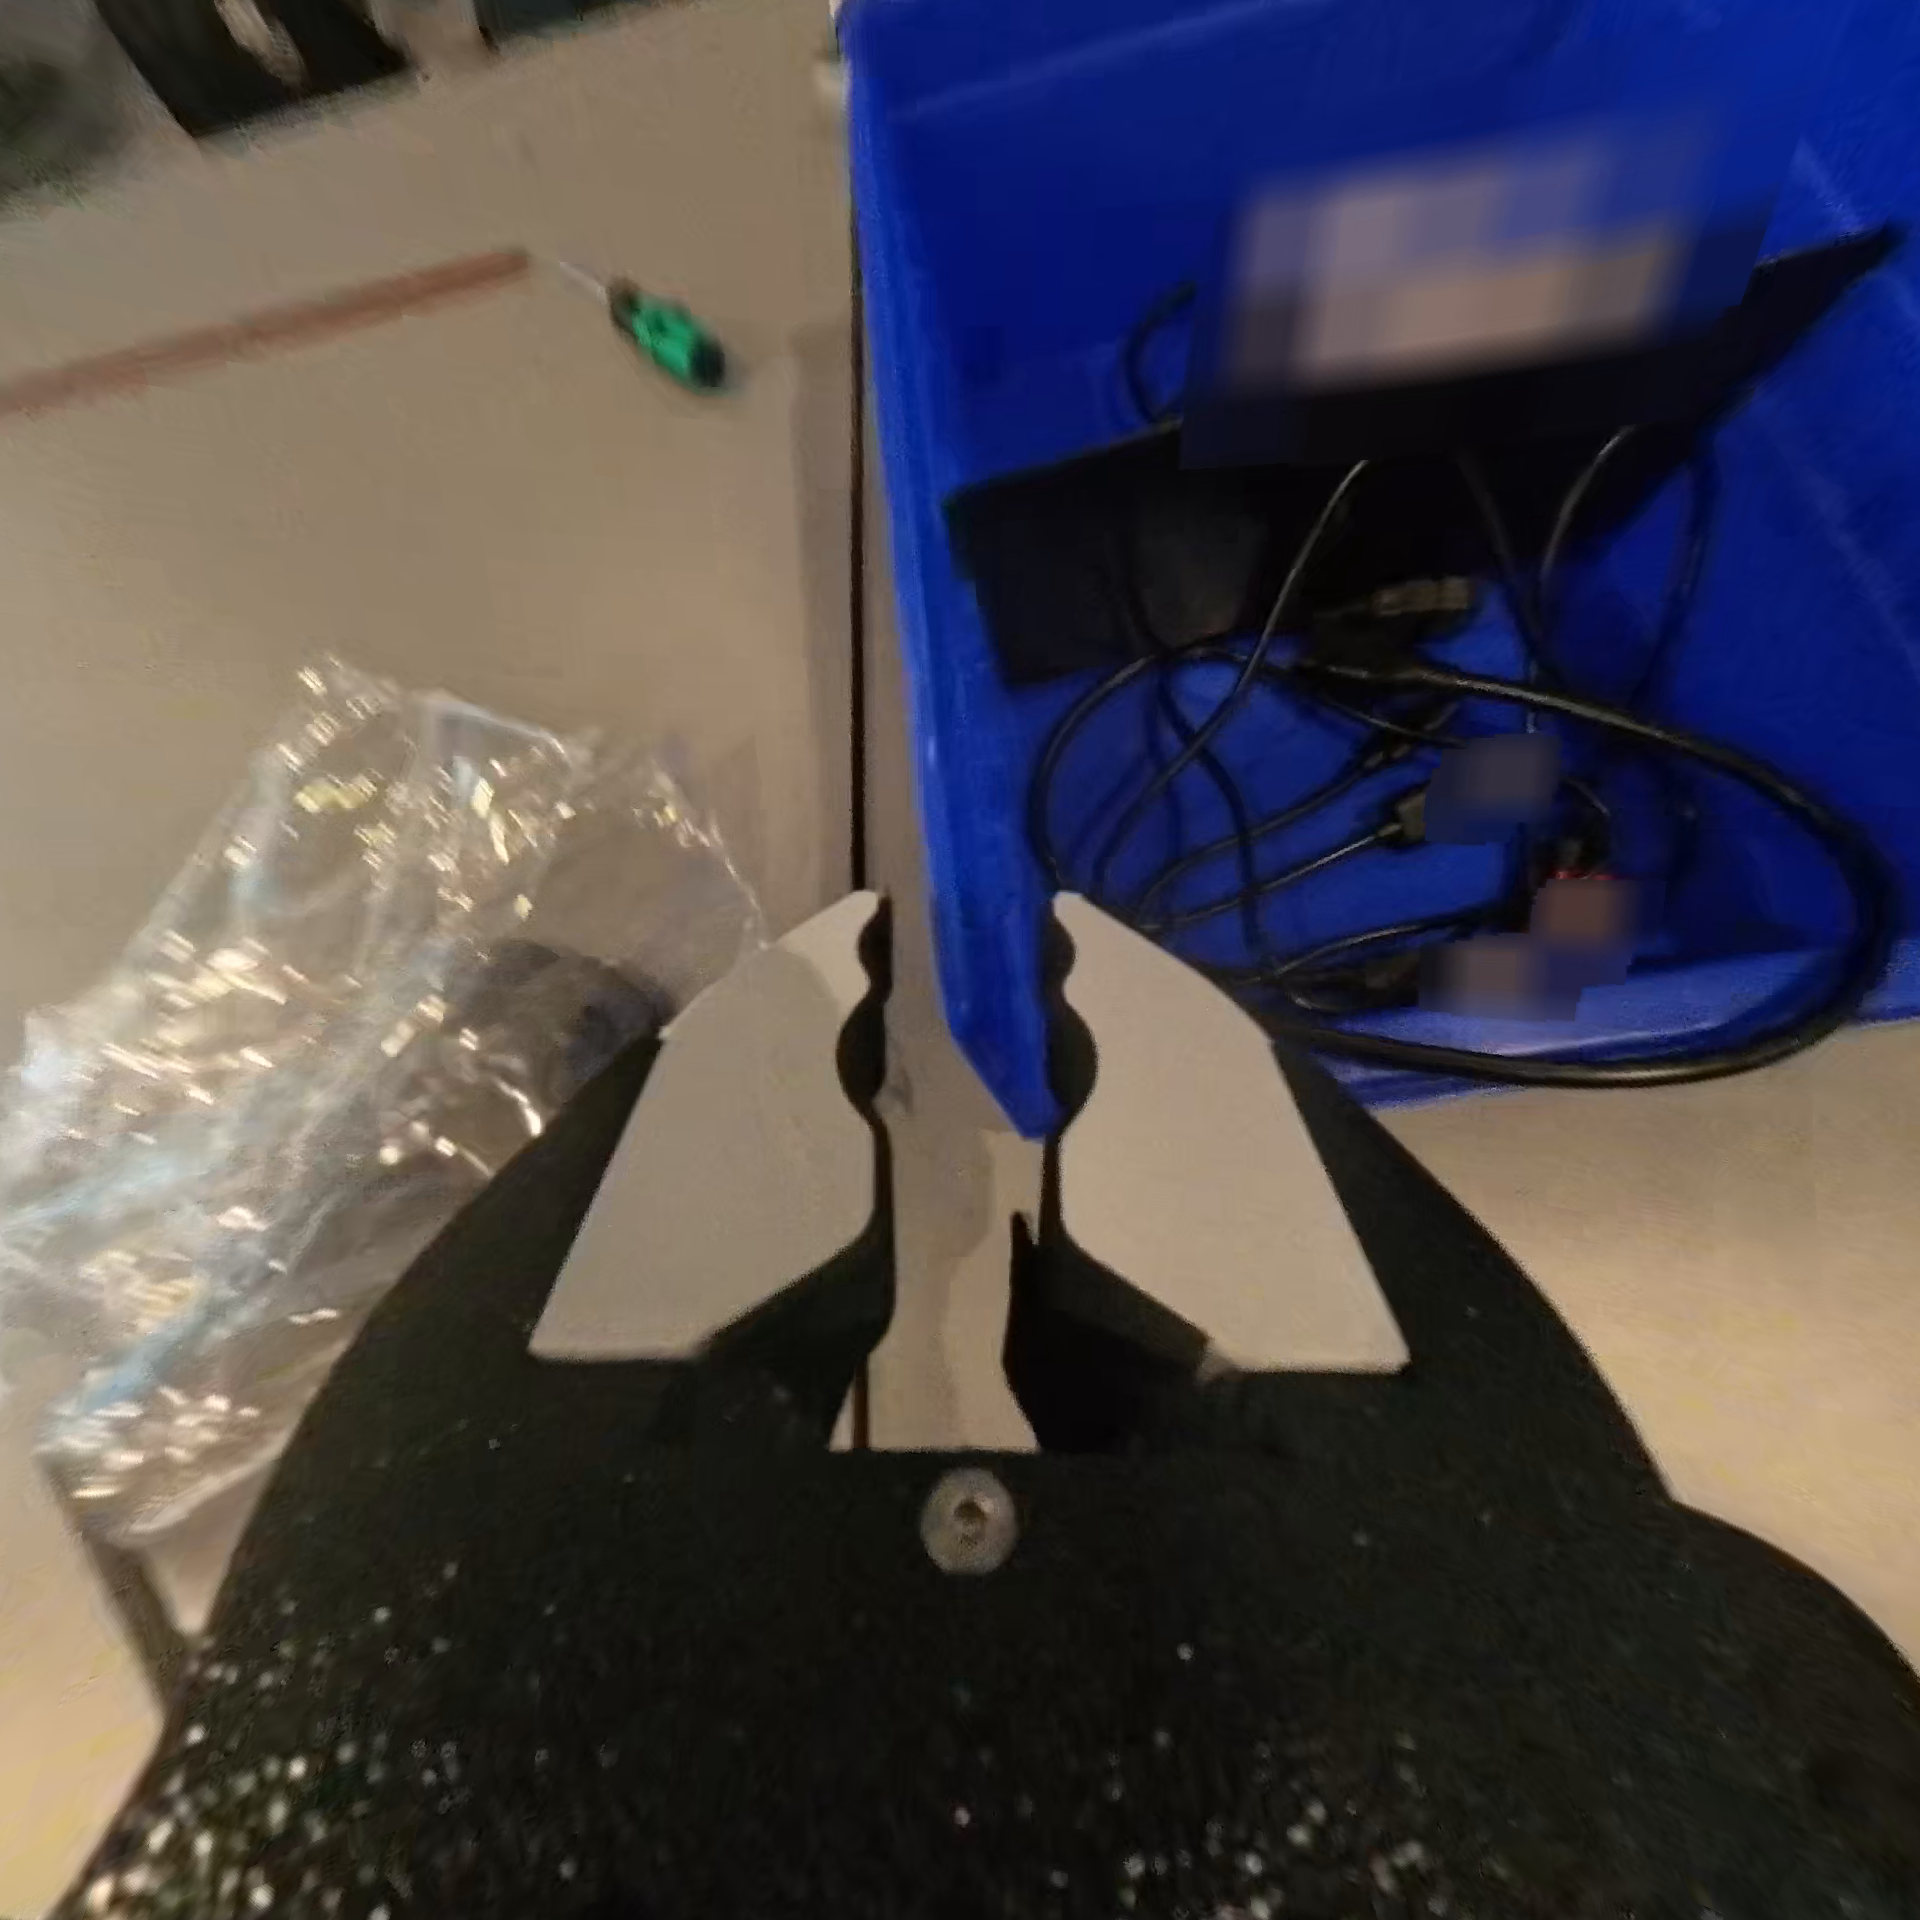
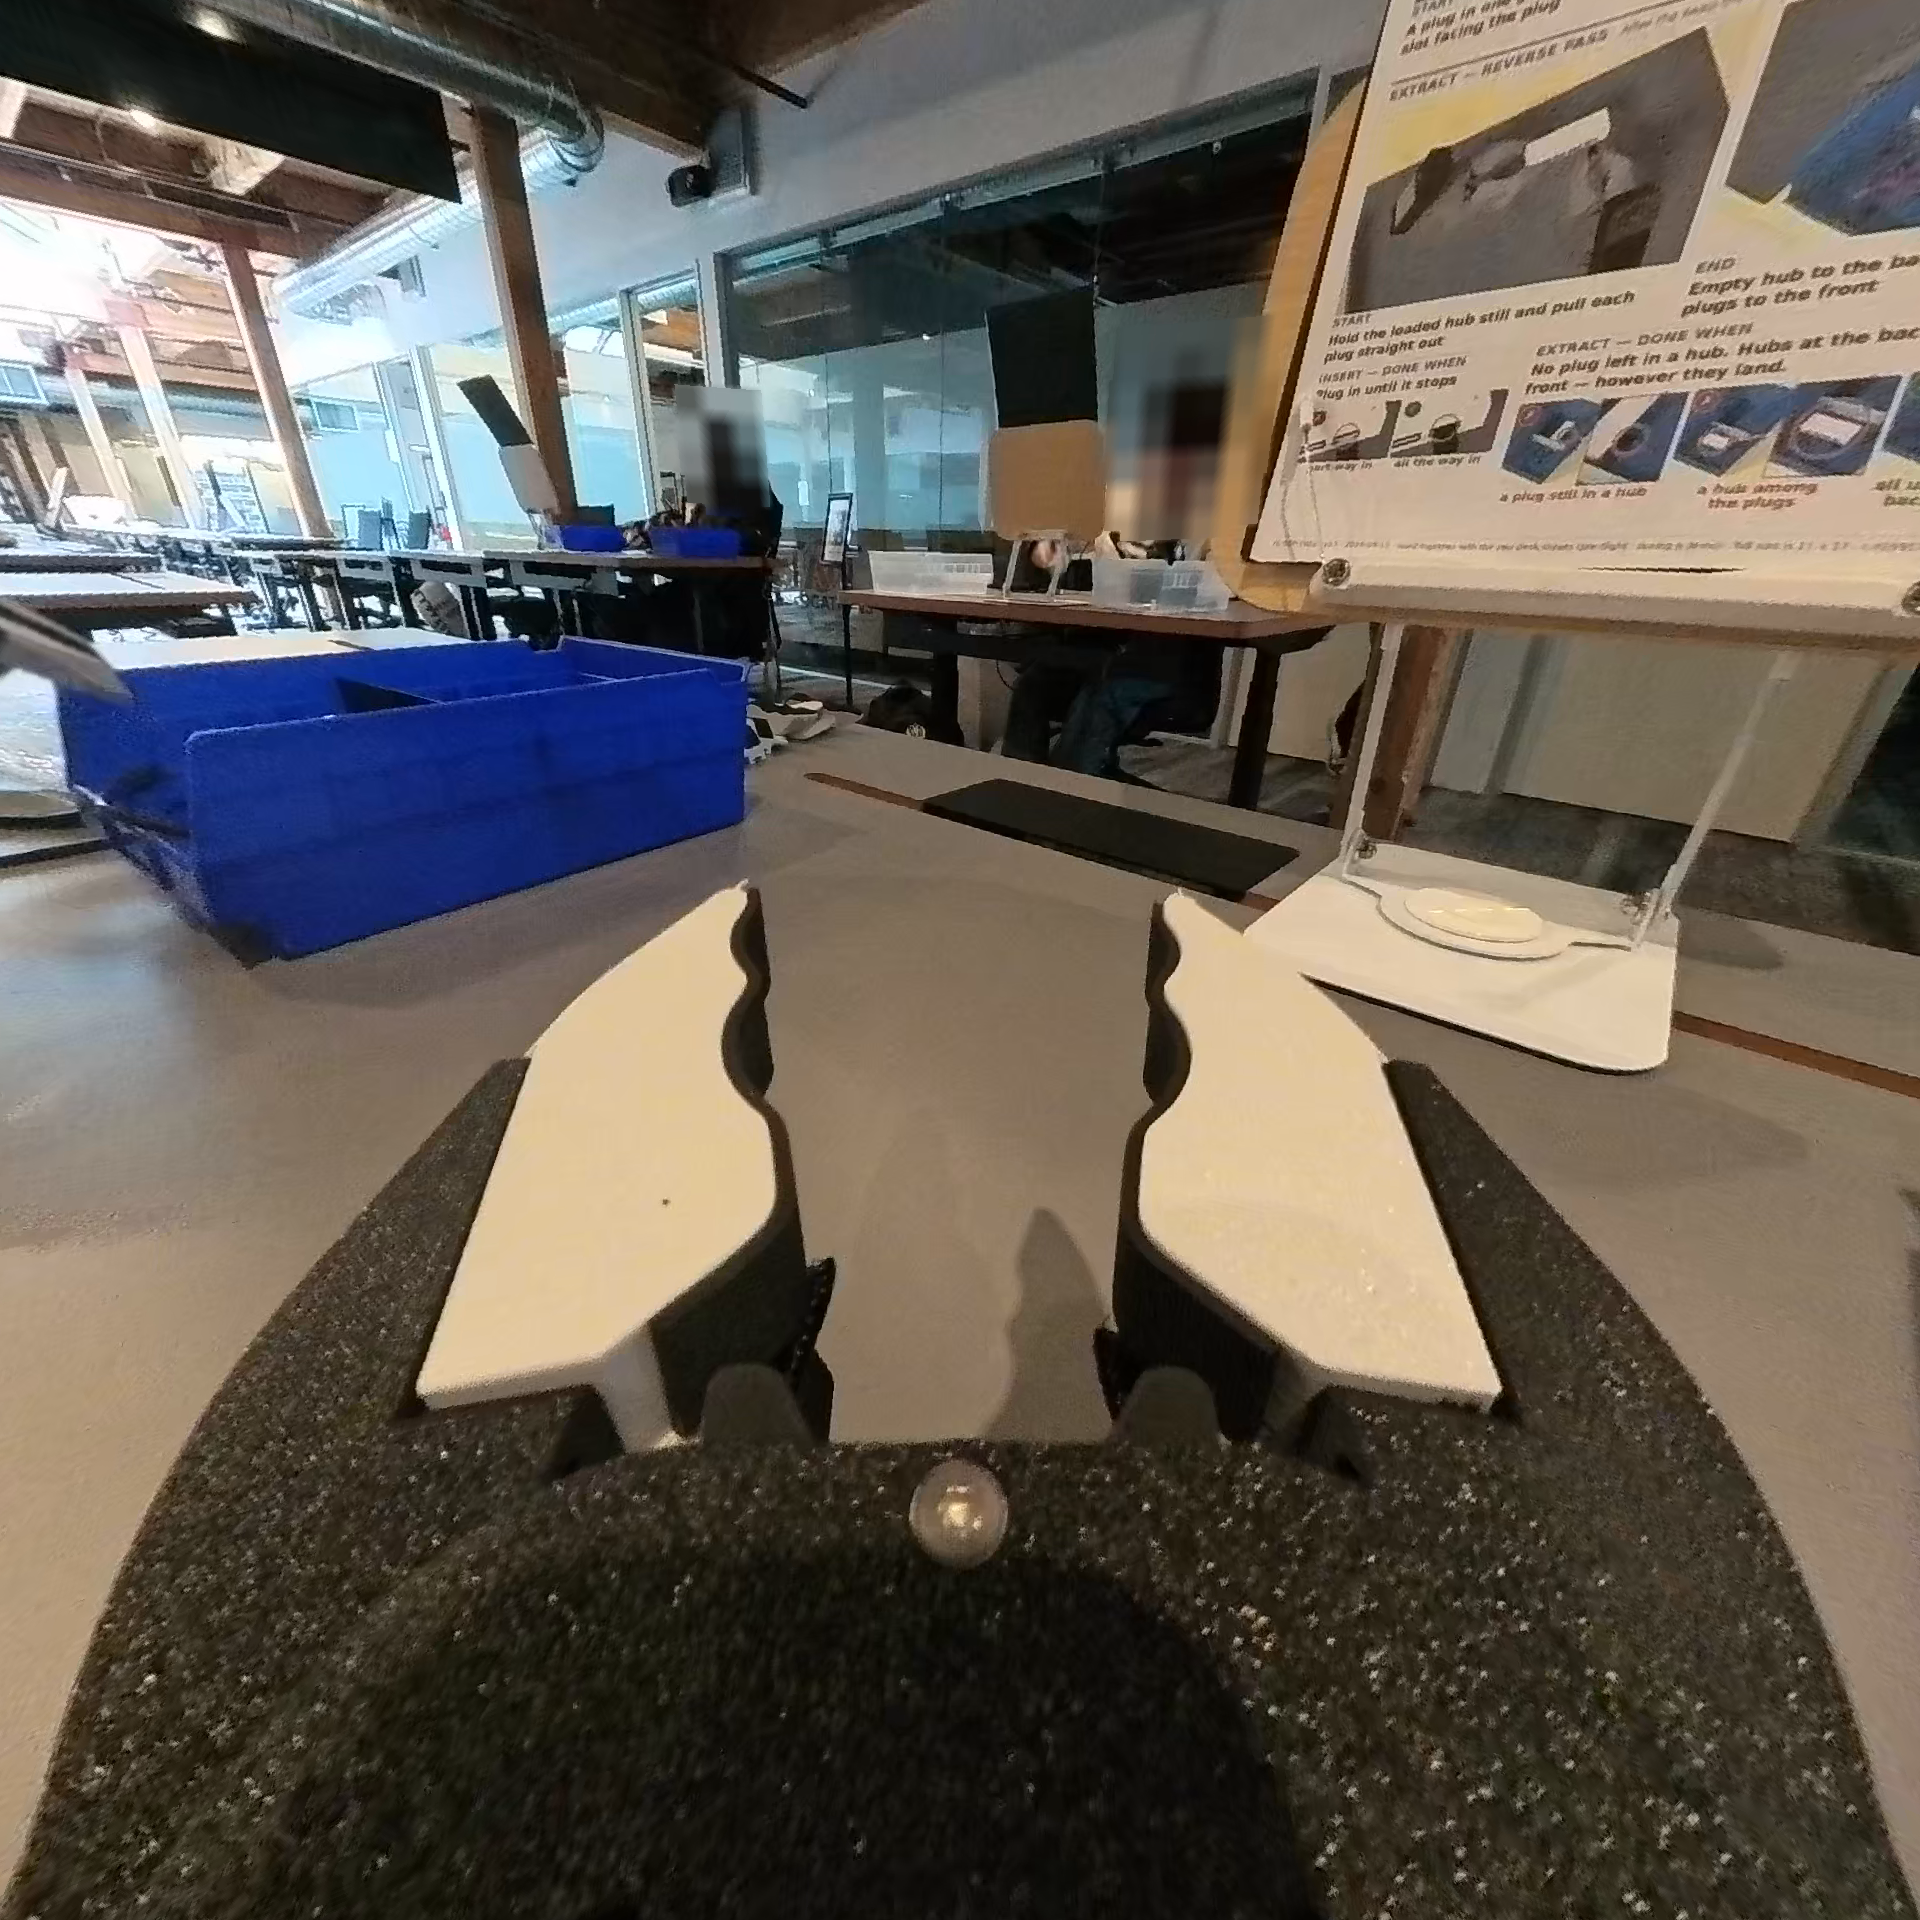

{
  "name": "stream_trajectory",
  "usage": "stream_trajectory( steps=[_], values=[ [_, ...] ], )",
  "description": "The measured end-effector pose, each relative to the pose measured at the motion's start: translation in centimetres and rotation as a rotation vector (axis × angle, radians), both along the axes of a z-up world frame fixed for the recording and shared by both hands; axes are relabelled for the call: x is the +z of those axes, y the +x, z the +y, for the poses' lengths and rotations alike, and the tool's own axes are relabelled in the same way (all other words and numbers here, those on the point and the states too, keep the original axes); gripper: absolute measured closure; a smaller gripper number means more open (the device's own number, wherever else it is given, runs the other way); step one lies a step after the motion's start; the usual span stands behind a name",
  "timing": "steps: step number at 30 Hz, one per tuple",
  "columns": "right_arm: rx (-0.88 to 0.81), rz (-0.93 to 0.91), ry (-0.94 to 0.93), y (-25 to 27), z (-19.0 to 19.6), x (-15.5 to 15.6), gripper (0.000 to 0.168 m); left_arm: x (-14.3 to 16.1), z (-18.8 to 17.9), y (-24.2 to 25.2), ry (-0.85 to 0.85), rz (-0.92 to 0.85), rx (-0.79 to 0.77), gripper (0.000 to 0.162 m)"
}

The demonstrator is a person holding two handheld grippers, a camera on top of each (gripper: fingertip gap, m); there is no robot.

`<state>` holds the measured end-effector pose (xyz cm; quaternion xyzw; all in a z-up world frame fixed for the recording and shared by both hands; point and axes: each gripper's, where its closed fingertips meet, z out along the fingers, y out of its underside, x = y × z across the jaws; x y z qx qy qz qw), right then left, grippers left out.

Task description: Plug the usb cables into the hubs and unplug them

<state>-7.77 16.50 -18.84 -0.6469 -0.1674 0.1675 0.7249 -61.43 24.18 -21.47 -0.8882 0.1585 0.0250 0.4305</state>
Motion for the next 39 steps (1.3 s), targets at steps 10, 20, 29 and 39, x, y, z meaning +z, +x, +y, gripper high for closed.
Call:
stream_trajectory(
  steps=[10,20,29,39],
  values=[
    [0.026,-0.012,-0.037,-0.5,0.2,-0.8,0.102,5.8,0.6,10.4,0.151,0.251,-0.453,0.132],
    [0.03,-0.024,-0.059,-0.5,0.4,-1.3,0.107,0.8,-1.2,15.1,-0.232,0.316,-0.848,0.132],
    [0.038,-0.055,-0.059,-0.9,0.4,-1.5,0.113,3.6,5.4,16.4,0.026,0.464,-0.785,0.144],
    [0.02,-0.021,-0.07,0.0,0.5,-1.5,0.113,-0.3,13.0,16.9,-0.13,0.9,-1.042,0.119]
  ],
)
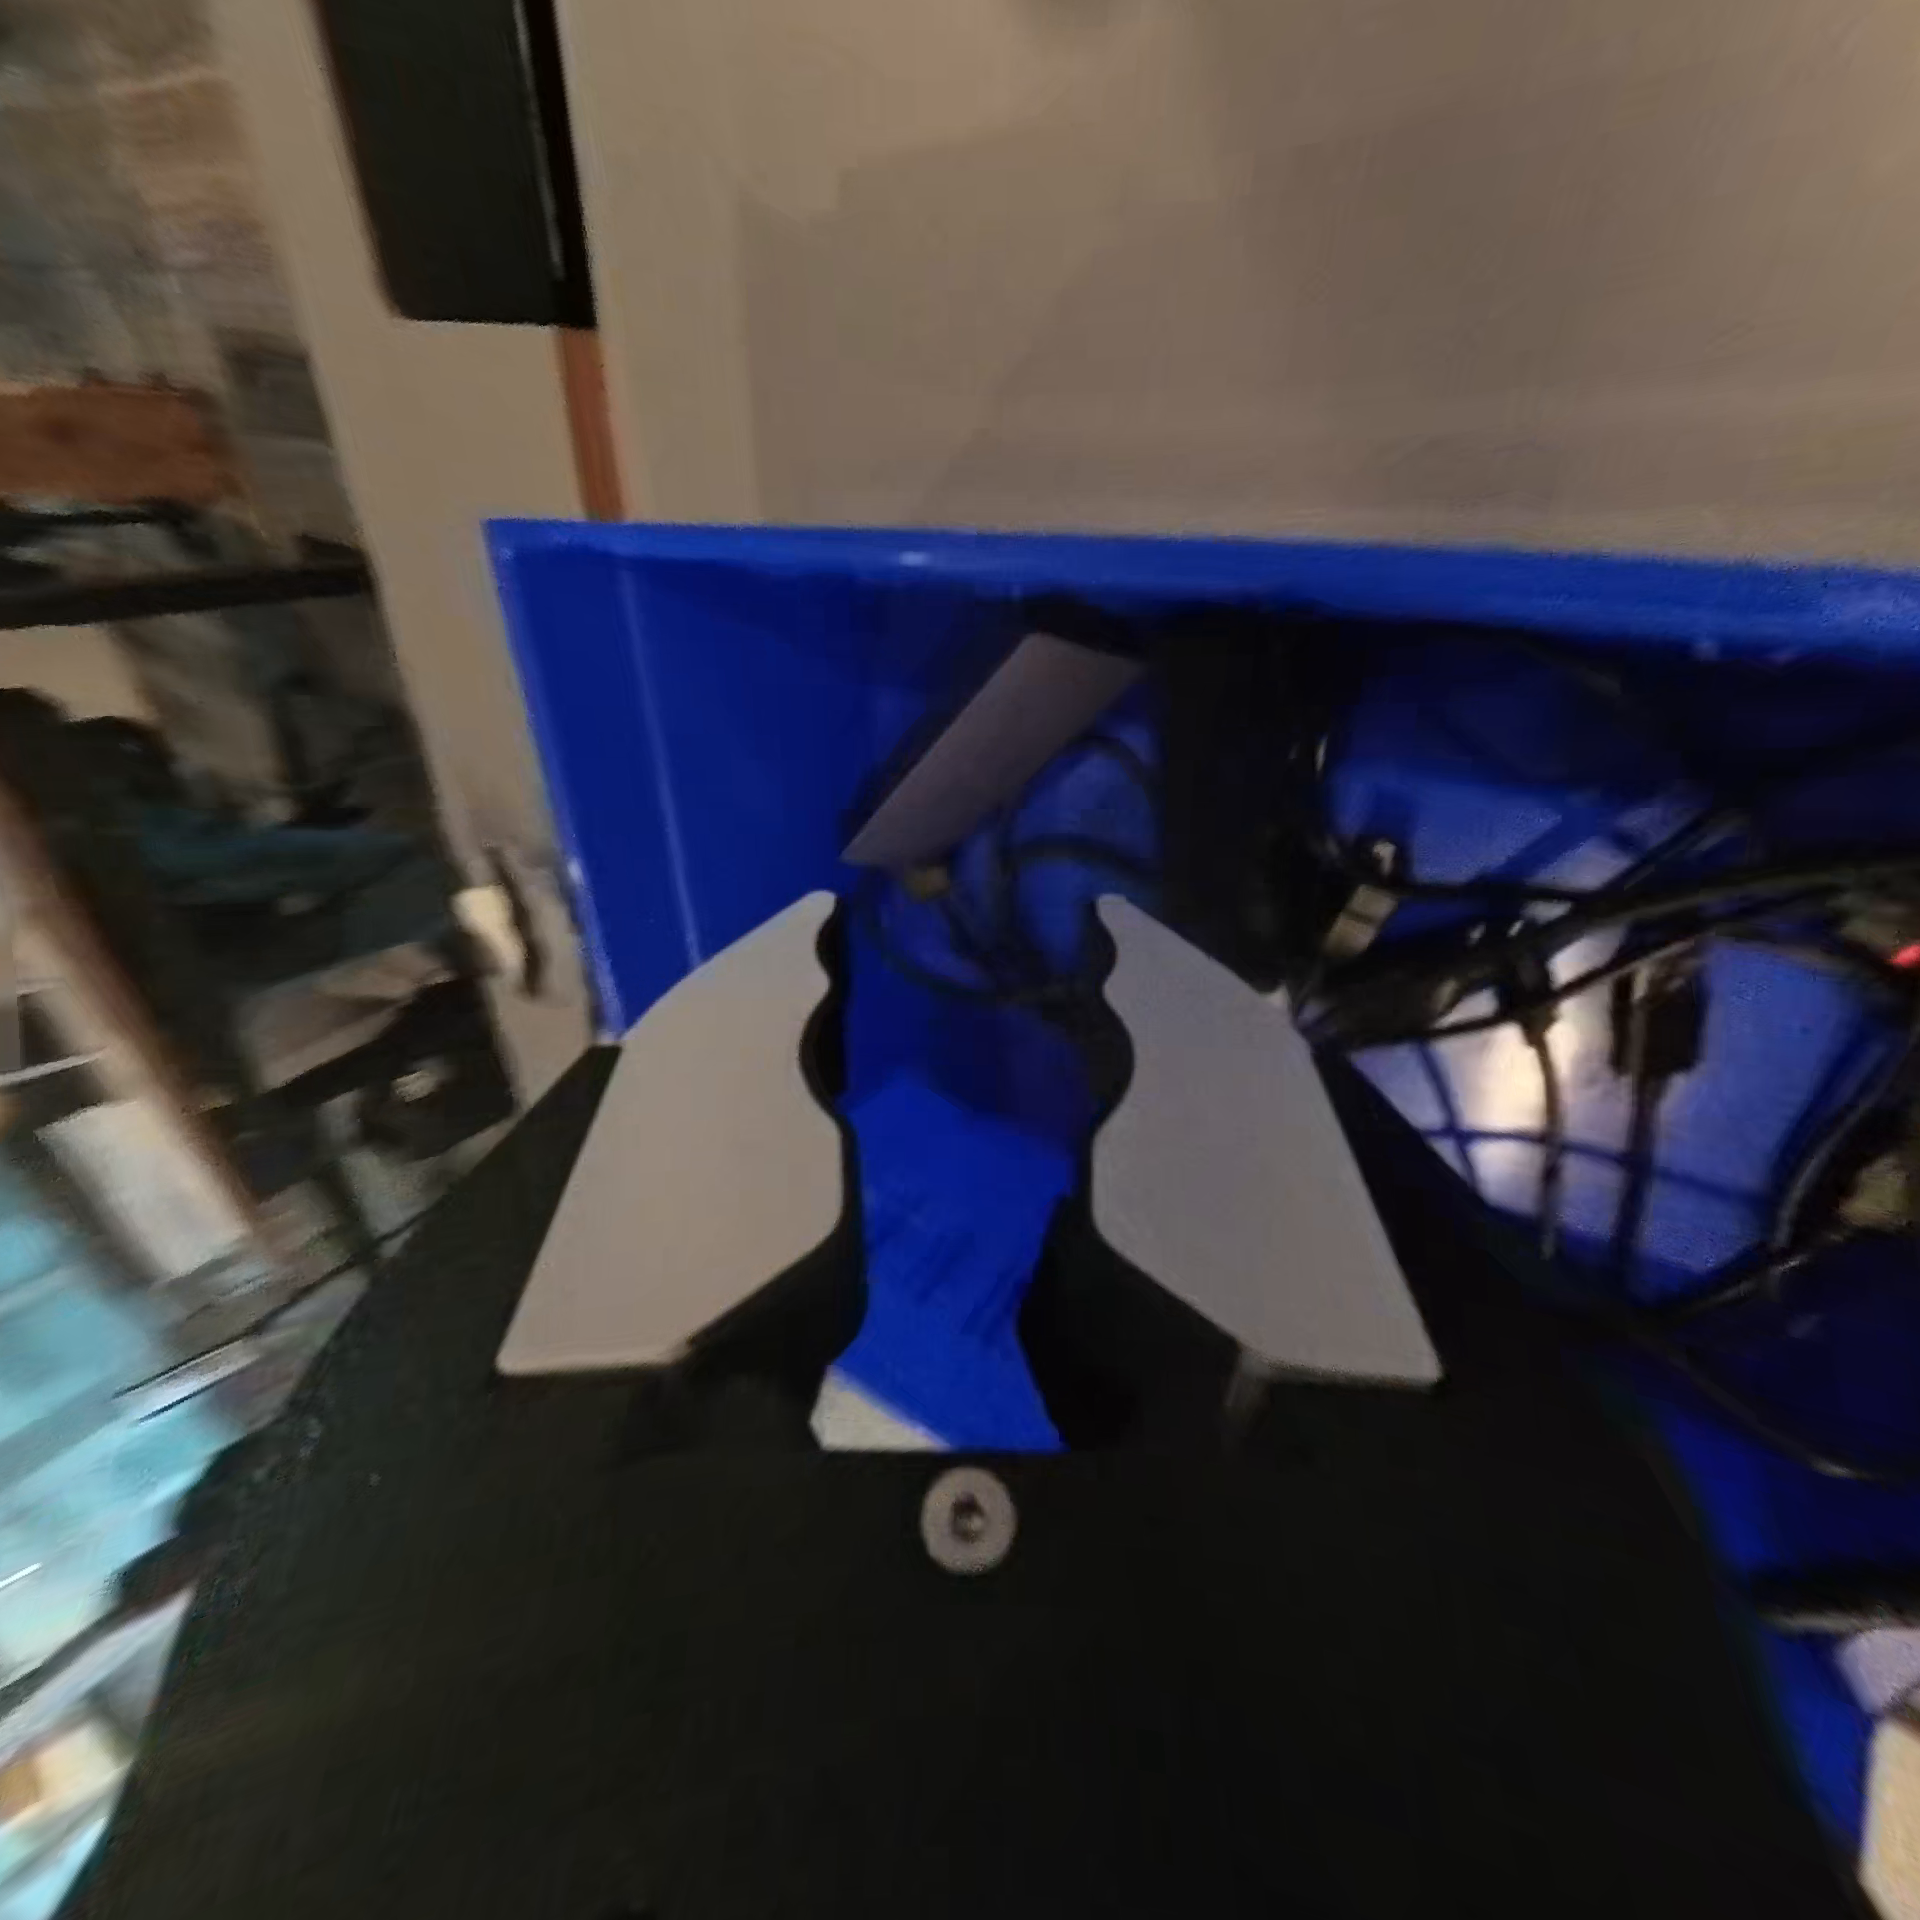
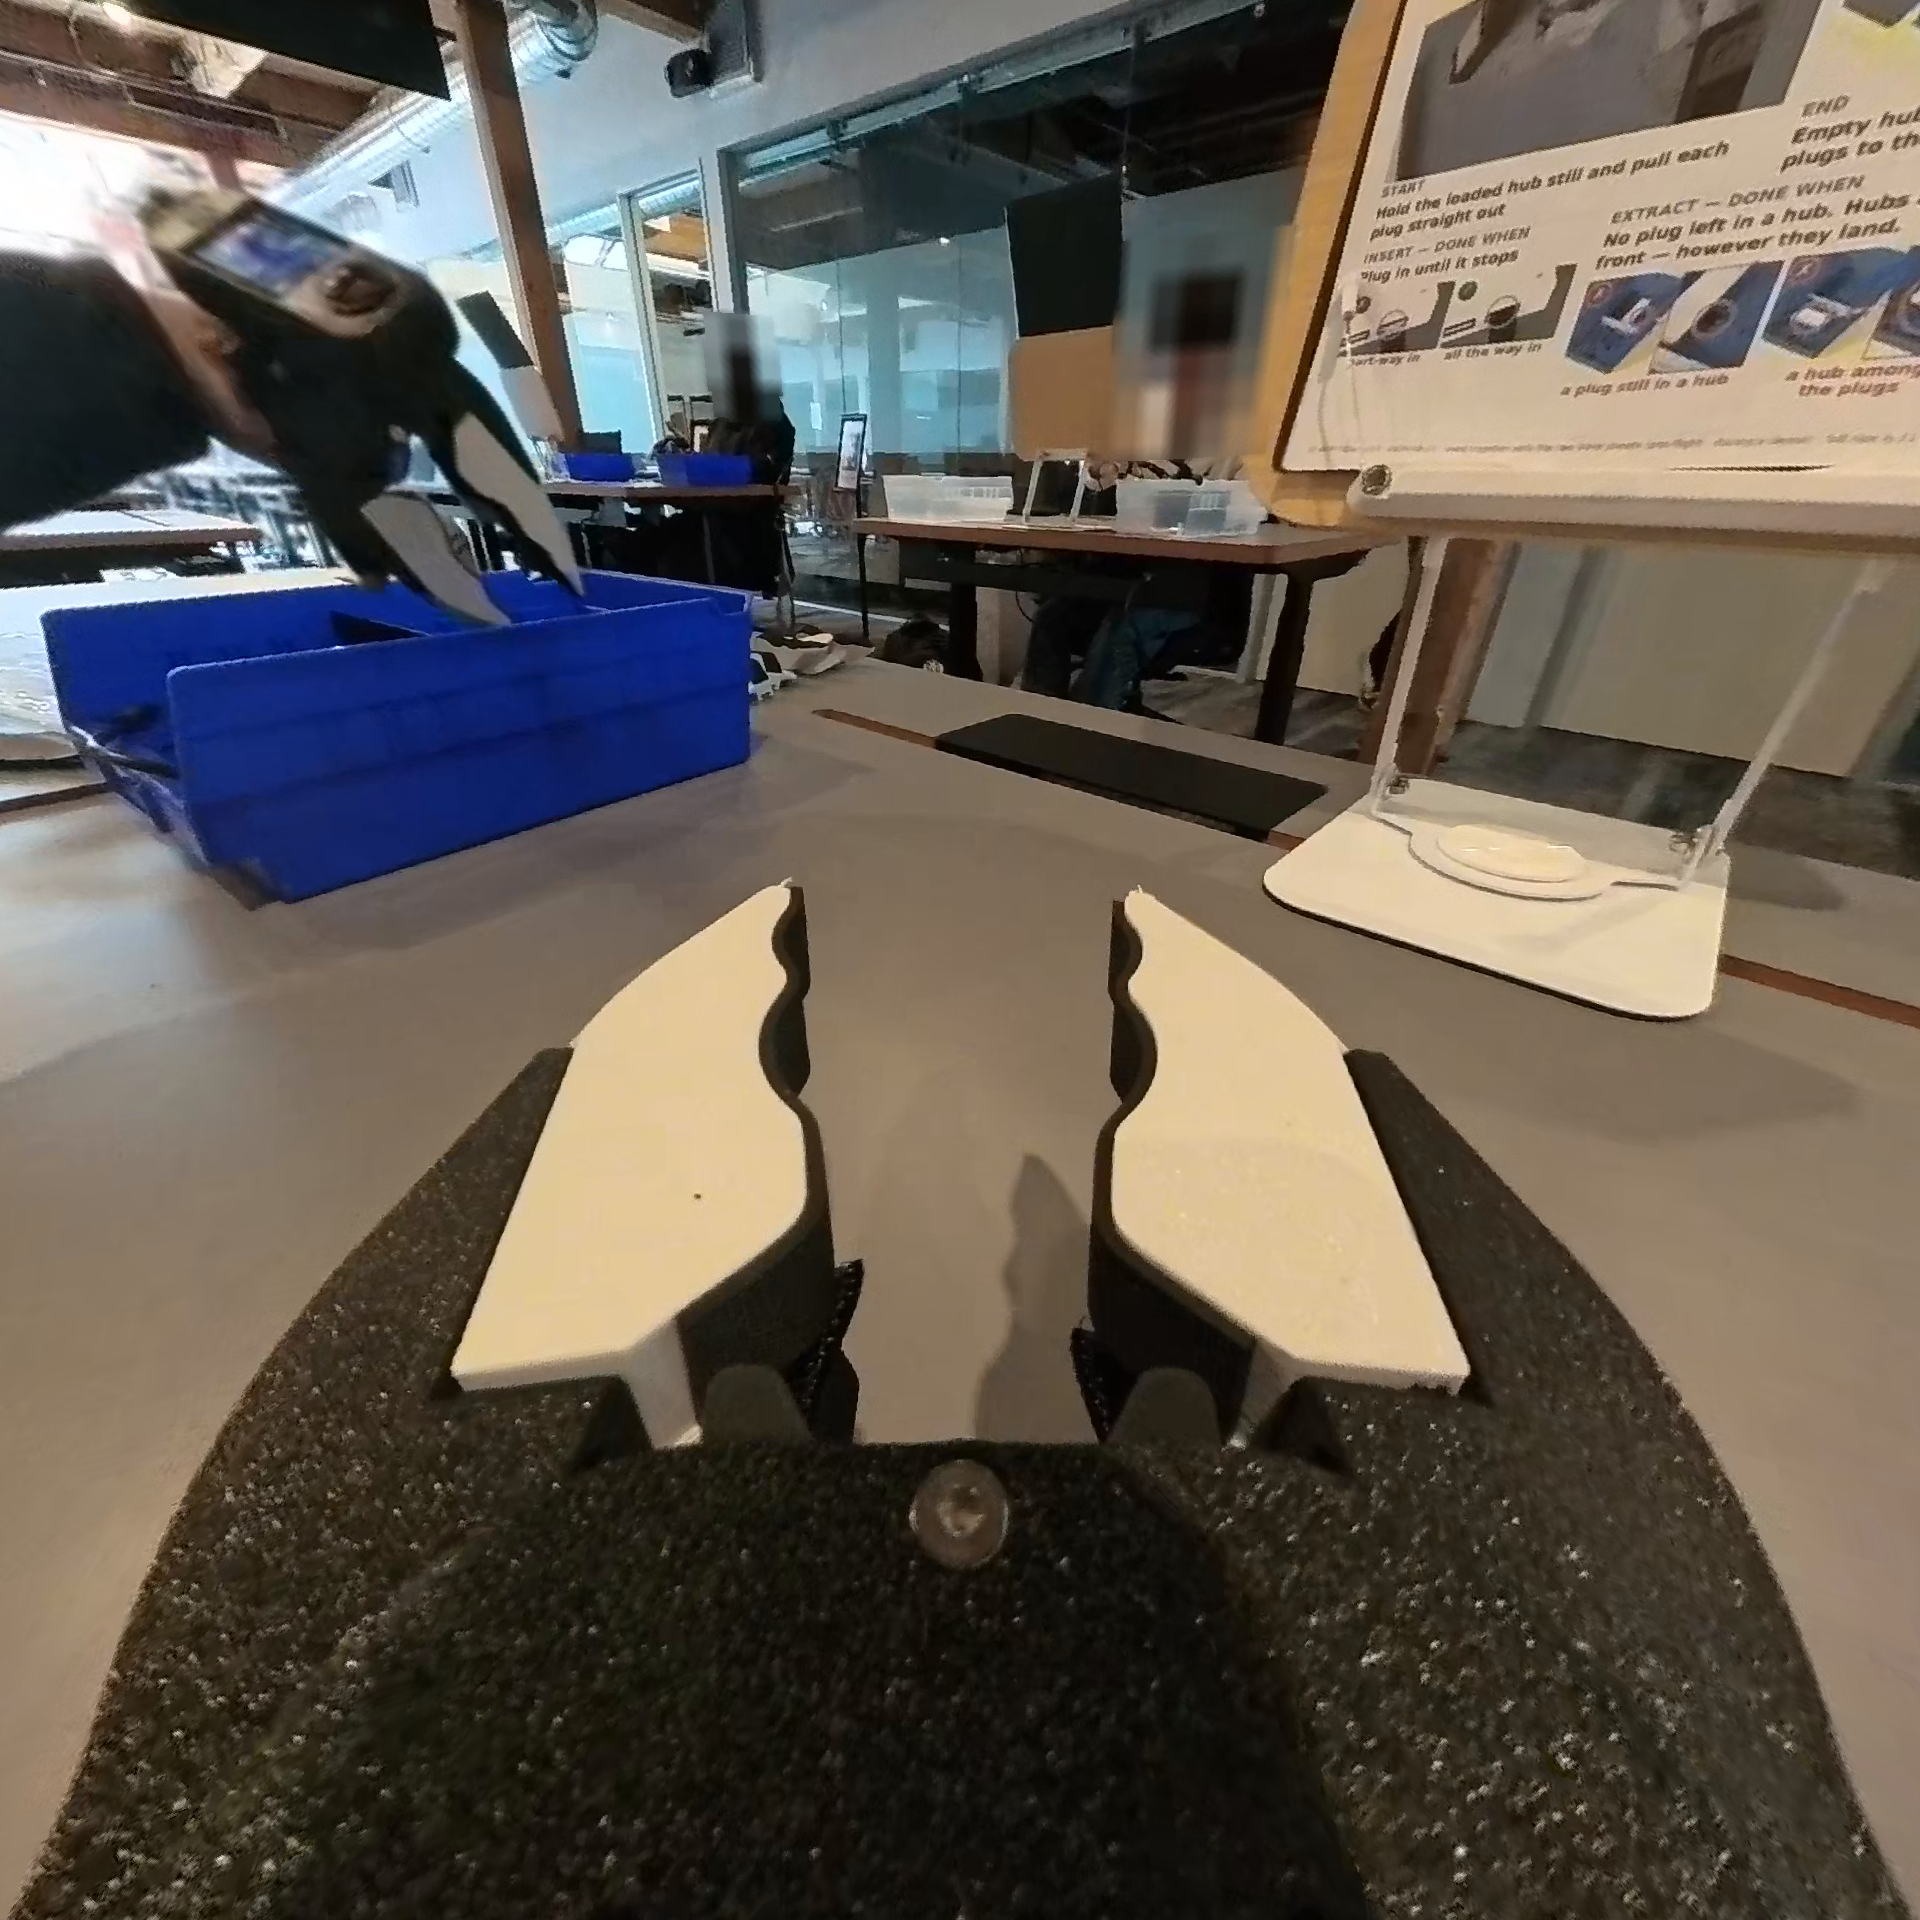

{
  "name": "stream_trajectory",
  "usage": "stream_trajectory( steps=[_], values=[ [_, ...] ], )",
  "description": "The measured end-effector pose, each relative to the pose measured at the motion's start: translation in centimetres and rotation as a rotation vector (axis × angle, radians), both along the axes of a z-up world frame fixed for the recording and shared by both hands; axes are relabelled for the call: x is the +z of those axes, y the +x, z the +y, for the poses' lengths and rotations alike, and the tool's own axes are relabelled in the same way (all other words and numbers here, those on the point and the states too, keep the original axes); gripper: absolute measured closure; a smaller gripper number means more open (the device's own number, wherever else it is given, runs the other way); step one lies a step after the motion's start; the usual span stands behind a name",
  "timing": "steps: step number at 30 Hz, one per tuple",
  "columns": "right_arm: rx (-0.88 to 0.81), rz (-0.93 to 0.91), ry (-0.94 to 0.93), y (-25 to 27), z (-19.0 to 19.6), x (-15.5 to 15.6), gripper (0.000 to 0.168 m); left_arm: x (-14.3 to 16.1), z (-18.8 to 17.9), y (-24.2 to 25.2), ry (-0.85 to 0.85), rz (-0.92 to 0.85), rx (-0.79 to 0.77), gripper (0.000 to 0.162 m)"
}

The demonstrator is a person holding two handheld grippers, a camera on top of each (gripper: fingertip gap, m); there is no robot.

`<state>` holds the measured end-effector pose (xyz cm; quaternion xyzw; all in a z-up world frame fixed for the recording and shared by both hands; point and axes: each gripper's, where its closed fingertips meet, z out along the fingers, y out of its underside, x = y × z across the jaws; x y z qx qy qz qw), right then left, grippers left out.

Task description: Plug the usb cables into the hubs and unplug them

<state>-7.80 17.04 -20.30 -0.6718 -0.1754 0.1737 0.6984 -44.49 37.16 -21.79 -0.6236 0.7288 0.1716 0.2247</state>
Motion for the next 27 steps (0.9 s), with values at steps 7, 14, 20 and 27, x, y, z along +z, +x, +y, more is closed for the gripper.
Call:
stream_trajectory(
  steps=[7,14,20,27],
  values=[
    [0.005,-0.019,-0.006,-0.3,0.0,-0.2,0.114,-2.8,2.1,0.6,-0.183,-0.089,0.022,0.125],
    [0.003,0.01,-0.026,0.1,0.3,-0.2,0.116,-5.0,3.2,1.2,-0.19,-0.064,-0.047,0.116],
    [0.001,0.044,-0.044,0.4,0.4,-0.3,0.117,-6.1,3.5,1.9,-0.203,-0.021,-0.11,0.114],
    [0.003,0.051,-0.049,0.5,0.5,-0.3,0.118,-7.6,3.0,1.2,-0.263,0.105,-0.123,0.136]
  ],
)
